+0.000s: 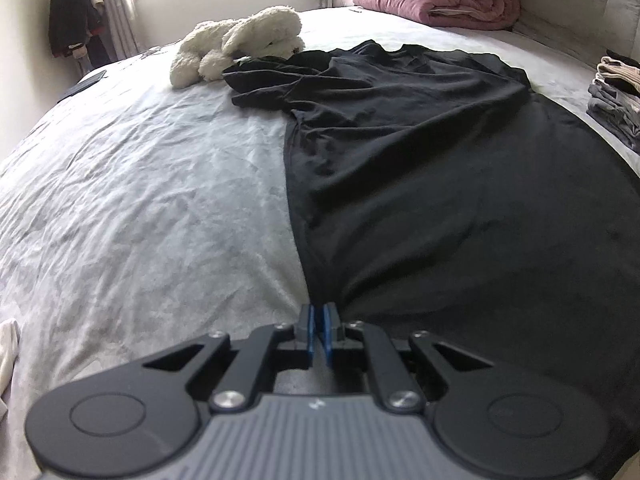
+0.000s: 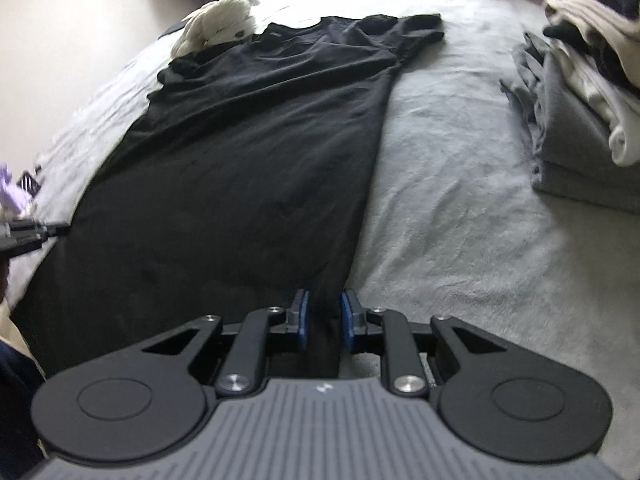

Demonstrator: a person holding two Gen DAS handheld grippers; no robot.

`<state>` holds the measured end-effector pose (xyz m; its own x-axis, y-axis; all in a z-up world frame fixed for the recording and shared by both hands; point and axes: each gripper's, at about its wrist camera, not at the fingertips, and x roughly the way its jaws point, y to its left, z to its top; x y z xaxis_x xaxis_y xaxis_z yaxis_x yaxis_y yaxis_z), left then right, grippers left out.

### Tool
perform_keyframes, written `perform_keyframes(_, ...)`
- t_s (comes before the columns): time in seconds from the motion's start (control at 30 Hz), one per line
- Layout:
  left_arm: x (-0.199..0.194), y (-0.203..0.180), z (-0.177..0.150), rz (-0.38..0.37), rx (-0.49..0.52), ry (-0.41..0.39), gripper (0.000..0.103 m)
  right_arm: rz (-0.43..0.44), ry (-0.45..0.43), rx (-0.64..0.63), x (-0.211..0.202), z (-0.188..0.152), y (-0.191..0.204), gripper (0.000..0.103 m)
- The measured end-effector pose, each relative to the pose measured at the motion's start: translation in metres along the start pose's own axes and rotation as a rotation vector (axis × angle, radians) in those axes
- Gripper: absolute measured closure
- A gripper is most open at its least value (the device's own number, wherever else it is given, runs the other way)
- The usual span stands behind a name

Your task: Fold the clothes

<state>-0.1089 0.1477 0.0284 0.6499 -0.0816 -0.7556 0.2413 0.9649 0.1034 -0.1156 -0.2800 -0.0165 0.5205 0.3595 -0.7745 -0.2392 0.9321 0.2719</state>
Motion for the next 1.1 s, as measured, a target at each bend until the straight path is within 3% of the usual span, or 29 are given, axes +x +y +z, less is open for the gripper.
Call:
perform_keyframes(0.23,-0.009,0.013,-0.006,-0.012,-0.041,0.019,0.097,-0.025,0.014,-0.019,0.001,0.003,0.003,0.086)
perform_keyframes(0.4,-0.030,0.024,-0.007,-0.117,-0.155,-0.026,0.097,-0.030,0.014,-0.020,0.000,0.006,0.006,0.083)
perform_keyframes(0.5,-0.035,0.023,-0.014,-0.166,-0.197,-0.010,0.097,-0.030,0.005,-0.004,-0.004,0.006,0.004,0.082)
perform_keyframes(0.6,-0.028,0.009,-0.027,-0.149,-0.152,0.055,0.097,-0.046,0.005,0.005,-0.008,0.002,0.005,0.082)
perform_keyframes(0.67,-0.029,-0.002,-0.032,-0.111,-0.083,0.047,0.097,-0.061,0.008,0.010,-0.009,-0.004,0.007,0.082)
perform_keyframes(0.77,-0.034,-0.003,-0.033,-0.105,-0.079,0.055,0.097,-0.114,-0.025,-0.029,-0.018,-0.015,0.023,0.080)
perform_keyframes(0.97,-0.044,-0.006,-0.044,-0.119,-0.059,0.075,0.097,-0.047,-0.162,-0.121,-0.040,-0.037,0.073,0.079)
perform_keyframes(1.03,-0.044,-0.009,-0.047,-0.112,-0.044,0.070,0.097,0.029,-0.162,-0.133,-0.037,-0.043,0.090,0.079)
perform_keyframes(1.1,-0.045,-0.006,-0.048,-0.119,-0.057,0.071,0.097,0.046,-0.106,-0.178,-0.023,-0.051,0.106,0.081)
